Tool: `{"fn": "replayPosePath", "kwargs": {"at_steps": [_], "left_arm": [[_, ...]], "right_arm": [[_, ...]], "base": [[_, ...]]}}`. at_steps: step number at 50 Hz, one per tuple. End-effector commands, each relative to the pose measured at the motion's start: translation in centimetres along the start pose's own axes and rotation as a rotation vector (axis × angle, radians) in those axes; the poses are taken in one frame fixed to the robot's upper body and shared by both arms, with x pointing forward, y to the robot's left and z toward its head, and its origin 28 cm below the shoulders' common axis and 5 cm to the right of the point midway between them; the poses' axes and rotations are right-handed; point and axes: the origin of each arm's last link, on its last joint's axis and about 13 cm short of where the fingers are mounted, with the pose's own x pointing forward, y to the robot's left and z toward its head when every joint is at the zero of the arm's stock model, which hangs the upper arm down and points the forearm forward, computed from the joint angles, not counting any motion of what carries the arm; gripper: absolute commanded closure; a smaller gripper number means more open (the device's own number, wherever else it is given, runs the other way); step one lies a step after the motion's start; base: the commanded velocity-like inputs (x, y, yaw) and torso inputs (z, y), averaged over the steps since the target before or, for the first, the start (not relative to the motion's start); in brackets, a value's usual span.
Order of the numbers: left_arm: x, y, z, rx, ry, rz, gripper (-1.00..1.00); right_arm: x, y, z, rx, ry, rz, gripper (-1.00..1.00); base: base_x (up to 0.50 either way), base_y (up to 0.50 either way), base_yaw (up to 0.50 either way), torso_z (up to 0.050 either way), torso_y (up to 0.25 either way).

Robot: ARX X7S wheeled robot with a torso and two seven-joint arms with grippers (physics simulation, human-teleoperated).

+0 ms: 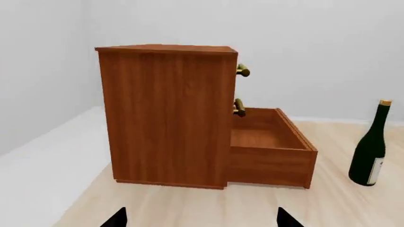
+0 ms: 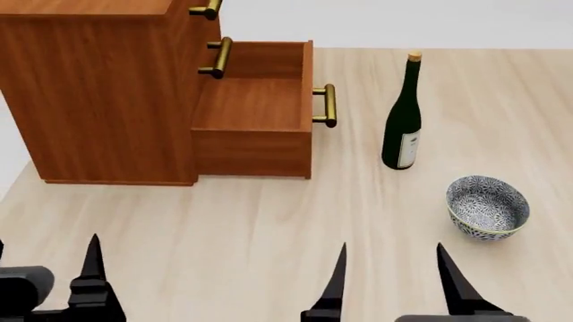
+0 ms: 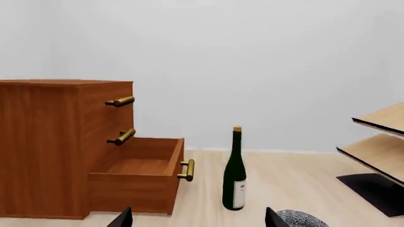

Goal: Put the wine bottle in the bottom drawer of the cabinet.

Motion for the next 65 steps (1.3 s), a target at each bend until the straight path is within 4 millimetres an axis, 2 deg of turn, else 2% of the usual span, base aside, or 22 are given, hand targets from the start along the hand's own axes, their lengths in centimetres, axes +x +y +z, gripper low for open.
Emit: {"fn": "replayPosePath", "kwargs": {"at_steps": [1, 10, 28, 54, 65], "left_arm": [[-2.6, 0.0, 4.7, 0.019, -0.06, -0.023, -1.0], [-4.3, 0.2, 6.9, 0.03, -0.091, -0.038, -1.0], [-5.3, 0.6, 9.1, 0.042, -0.131, -0.043, -1.0], [-5.3, 0.3, 8.6, 0.034, -0.119, -0.06, -1.0], [-5.3, 0.4, 8.6, 0.023, -0.122, -0.054, -1.0]], "right_arm": [[-1.2, 0.1, 3.9, -0.004, -0.085, 0.029, -1.0], [-2.5, 0.2, 5.7, -0.007, -0.127, 0.044, -1.0], [-3.5, 0.2, 7.4, -0.015, -0.174, 0.049, -1.0], [-3.3, 0.4, 7.5, -0.026, -0.186, 0.069, -1.0], [-3.3, 0.5, 7.2, -0.021, -0.181, 0.083, -1.0]], "base": [[0.0, 0.0, 0.0, 0.0, 0.0], [0.0, 0.0, 0.0, 0.0, 0.0], [0.0, 0.0, 0.0, 0.0, 0.0], [0.0, 0.0, 0.0, 0.0, 0.0], [0.22, 0.0, 0.0, 0.0, 0.0]]}}
